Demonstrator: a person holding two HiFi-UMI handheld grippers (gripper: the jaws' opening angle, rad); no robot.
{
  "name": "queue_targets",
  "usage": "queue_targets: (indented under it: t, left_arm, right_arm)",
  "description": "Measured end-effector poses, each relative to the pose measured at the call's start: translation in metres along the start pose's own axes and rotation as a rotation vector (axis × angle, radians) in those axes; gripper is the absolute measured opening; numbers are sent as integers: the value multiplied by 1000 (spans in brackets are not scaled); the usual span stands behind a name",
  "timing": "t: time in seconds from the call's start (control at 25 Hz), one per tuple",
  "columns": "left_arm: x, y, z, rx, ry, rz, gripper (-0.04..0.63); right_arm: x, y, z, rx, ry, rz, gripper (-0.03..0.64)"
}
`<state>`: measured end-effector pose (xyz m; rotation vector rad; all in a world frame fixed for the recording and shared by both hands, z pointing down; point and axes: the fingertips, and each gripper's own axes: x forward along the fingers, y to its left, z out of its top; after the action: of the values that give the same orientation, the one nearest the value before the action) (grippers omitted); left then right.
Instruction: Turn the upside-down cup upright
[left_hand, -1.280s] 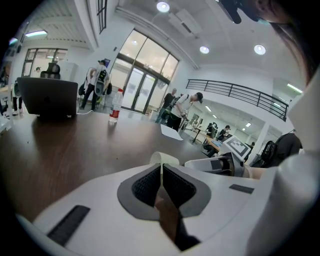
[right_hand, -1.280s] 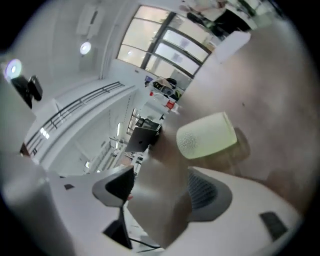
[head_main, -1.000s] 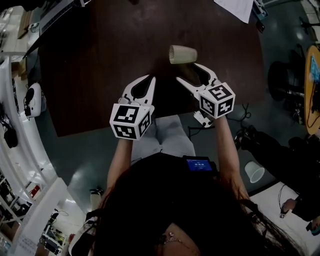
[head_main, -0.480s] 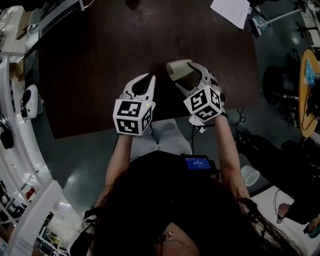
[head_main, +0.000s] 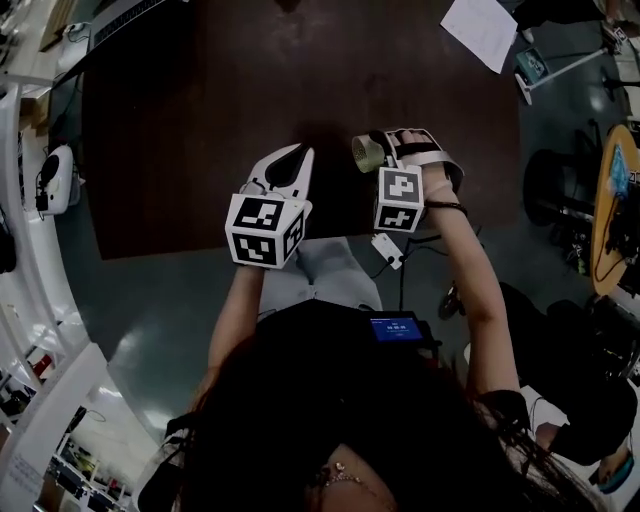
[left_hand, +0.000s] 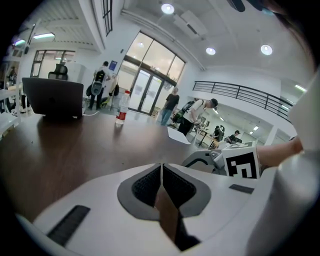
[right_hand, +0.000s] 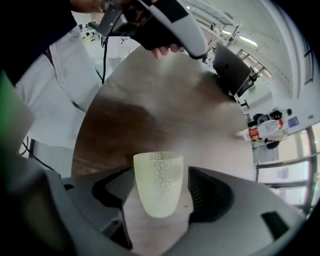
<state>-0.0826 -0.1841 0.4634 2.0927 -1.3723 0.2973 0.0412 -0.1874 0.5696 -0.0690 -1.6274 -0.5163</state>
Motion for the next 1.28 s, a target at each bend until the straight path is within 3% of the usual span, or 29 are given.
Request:
queue_targets:
  t: [0.16, 0.72, 0.96, 1.28]
  left_arm:
    - [-7, 6, -4, -12, 0, 13, 15]
    - [-8, 11, -14, -25, 20, 4, 15]
    - [-8, 4, -12, -21, 18, -10, 15]
    - [-8, -3, -19, -13, 30, -28, 15]
  right_arm:
    - [15, 1, 8, -4, 17, 49, 342]
    - [27, -9, 16, 160, -4, 81, 344]
    - [13, -28, 16, 380, -128, -27, 344]
    - [-12, -55, 20, 762, -406, -176, 344]
